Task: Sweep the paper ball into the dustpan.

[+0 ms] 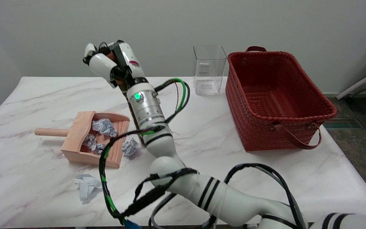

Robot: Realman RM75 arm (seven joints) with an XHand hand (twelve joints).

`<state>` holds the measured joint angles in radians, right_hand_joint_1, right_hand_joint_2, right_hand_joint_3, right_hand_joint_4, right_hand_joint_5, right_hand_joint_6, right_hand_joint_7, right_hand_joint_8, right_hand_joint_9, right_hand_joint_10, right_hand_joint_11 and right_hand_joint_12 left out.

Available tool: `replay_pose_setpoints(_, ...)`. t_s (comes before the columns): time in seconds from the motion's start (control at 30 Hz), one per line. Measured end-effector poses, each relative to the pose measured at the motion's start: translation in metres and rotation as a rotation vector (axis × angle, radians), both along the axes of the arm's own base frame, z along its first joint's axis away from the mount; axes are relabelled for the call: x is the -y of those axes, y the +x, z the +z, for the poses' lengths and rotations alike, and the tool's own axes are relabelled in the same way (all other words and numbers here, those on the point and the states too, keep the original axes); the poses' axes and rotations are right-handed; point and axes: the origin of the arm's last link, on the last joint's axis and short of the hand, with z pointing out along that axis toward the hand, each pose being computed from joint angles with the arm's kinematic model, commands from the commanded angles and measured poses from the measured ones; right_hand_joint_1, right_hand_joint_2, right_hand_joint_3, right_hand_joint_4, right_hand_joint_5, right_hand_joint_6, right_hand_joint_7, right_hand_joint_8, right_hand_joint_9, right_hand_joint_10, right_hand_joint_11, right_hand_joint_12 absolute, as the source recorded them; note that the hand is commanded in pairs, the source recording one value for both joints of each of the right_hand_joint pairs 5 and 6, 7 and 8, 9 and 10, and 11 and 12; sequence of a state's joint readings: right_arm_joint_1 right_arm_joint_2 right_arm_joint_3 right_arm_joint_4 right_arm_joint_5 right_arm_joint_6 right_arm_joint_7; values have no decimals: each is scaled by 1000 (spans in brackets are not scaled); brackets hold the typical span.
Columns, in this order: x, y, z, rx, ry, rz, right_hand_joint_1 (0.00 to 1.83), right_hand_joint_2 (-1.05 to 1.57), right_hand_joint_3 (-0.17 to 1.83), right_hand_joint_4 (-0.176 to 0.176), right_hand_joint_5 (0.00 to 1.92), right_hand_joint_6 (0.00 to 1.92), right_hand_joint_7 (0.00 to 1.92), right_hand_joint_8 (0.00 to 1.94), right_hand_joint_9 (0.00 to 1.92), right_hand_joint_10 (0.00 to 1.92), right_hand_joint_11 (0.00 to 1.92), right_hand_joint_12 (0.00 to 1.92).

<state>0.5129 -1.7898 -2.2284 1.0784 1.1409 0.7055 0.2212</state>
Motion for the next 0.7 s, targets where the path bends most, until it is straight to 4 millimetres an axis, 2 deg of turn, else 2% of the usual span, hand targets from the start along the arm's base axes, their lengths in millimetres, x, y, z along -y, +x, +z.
replay_pose_setpoints(0.17, -18, -19, 4, -18, -16, -31, 886, 1470, 1356, 0, 1920, 1920, 1920, 1920, 1920, 1920, 1812, 1812)
replay_pose_setpoints(0.33, -28, -35, 8, -33, -21, -66, 874, 1370, 1495, 0, 1920, 1920, 1920, 1920, 1920, 1920, 1841, 1841)
replay_pose_setpoints(0.57, -29, -57, 3, -62, -4, -121, 854, 1269, 1565, 0, 1920, 1920, 1920, 1920, 1920, 1920, 1887, 1887)
replay_pose_setpoints(0.7, -23, -72, -8, -81, 20, -160, 822, 1201, 1549, 0, 1920, 1920, 1920, 1920, 1920, 1920, 1920, 1920)
